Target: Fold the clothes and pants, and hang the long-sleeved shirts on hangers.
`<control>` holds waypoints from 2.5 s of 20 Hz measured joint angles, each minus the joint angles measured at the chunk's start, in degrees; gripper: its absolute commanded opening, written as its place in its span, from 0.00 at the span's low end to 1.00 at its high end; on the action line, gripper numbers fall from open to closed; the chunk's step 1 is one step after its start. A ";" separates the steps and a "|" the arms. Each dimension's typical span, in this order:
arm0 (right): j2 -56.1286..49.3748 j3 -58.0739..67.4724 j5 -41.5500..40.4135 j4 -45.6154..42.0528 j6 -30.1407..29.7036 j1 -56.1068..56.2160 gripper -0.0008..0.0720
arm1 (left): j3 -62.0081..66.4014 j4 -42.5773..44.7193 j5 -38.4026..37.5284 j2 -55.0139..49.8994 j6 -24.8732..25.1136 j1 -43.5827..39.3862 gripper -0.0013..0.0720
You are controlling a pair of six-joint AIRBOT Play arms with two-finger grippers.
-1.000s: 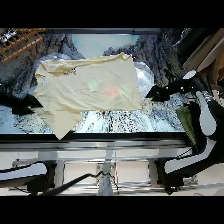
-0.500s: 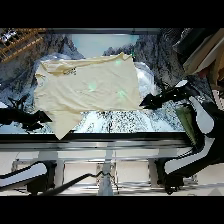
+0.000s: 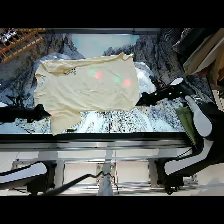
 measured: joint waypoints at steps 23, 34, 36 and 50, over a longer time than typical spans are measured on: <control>45.55 46.62 -6.60 -14.14 4.59 -0.85 0.03 | 50.42 -68.13 -9.22 25.59 5.42 26.05 0.03; 1.81 32.81 -18.01 -16.85 4.94 4.13 0.03 | 34.69 -28.02 3.85 -9.09 8.87 -9.07 0.03; -4.33 32.30 -23.17 -17.05 4.98 4.46 0.03 | 34.32 -27.08 7.82 -15.54 9.31 -10.27 0.03; -13.20 31.76 -22.29 -20.46 7.63 3.72 0.03 | 33.94 -23.08 -1.27 -23.65 6.93 -10.14 0.02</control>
